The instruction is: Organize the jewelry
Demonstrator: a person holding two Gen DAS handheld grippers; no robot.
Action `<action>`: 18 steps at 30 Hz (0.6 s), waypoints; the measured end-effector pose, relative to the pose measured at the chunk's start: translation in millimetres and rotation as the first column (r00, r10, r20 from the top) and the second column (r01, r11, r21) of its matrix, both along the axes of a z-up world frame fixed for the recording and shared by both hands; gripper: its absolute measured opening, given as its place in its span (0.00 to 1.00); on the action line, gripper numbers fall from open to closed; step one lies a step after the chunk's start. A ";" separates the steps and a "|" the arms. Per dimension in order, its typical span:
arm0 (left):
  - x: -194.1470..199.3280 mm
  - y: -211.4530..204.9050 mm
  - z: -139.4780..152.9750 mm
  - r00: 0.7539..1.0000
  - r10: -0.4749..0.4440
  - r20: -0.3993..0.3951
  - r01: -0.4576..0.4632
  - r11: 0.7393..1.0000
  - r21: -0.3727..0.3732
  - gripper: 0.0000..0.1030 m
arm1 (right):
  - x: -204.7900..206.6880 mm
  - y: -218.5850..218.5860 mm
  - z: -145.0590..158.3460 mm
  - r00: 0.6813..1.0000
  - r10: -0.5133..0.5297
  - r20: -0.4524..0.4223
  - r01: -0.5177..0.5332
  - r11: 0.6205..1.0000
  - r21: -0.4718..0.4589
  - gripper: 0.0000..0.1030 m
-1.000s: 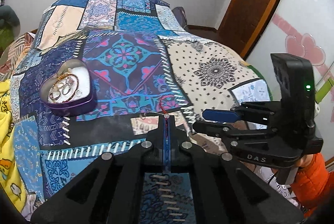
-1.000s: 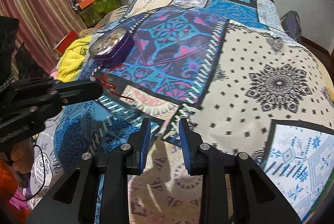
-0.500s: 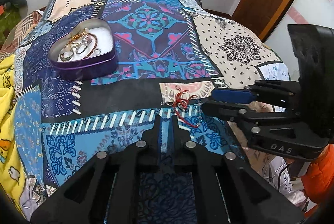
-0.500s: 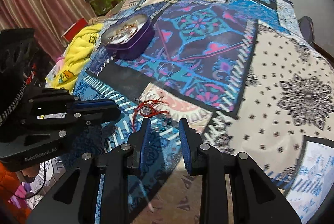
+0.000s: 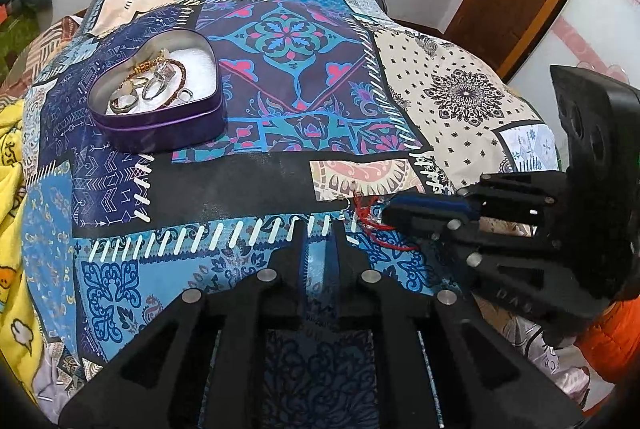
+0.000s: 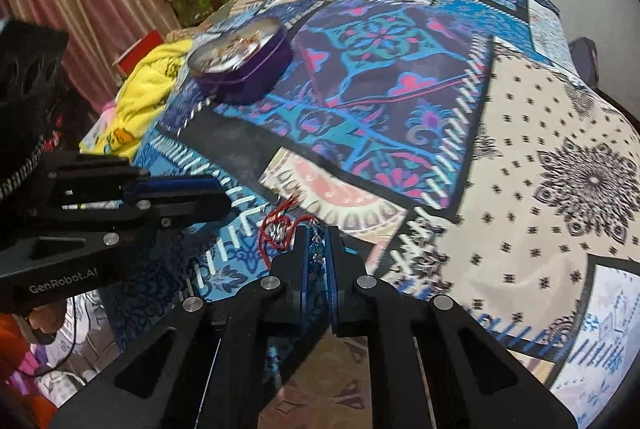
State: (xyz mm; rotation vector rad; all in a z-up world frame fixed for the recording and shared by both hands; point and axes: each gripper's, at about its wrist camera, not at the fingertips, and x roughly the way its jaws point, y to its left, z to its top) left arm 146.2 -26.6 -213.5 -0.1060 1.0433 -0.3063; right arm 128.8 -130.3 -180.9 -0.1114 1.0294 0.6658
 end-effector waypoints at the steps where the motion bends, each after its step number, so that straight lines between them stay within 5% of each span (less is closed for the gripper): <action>1: 0.0 -0.1 0.9 1.000 0.000 0.001 0.000 1.000 -0.001 0.09 | 0.2 -4.5 4.7 1.000 -0.013 0.011 0.013 1.000 0.012 0.06; 18: -2.2 -3.5 3.3 1.000 -0.009 0.000 0.009 1.000 -0.012 0.19 | 2.2 -12.5 80.4 0.978 -0.062 0.199 0.041 0.993 0.110 0.06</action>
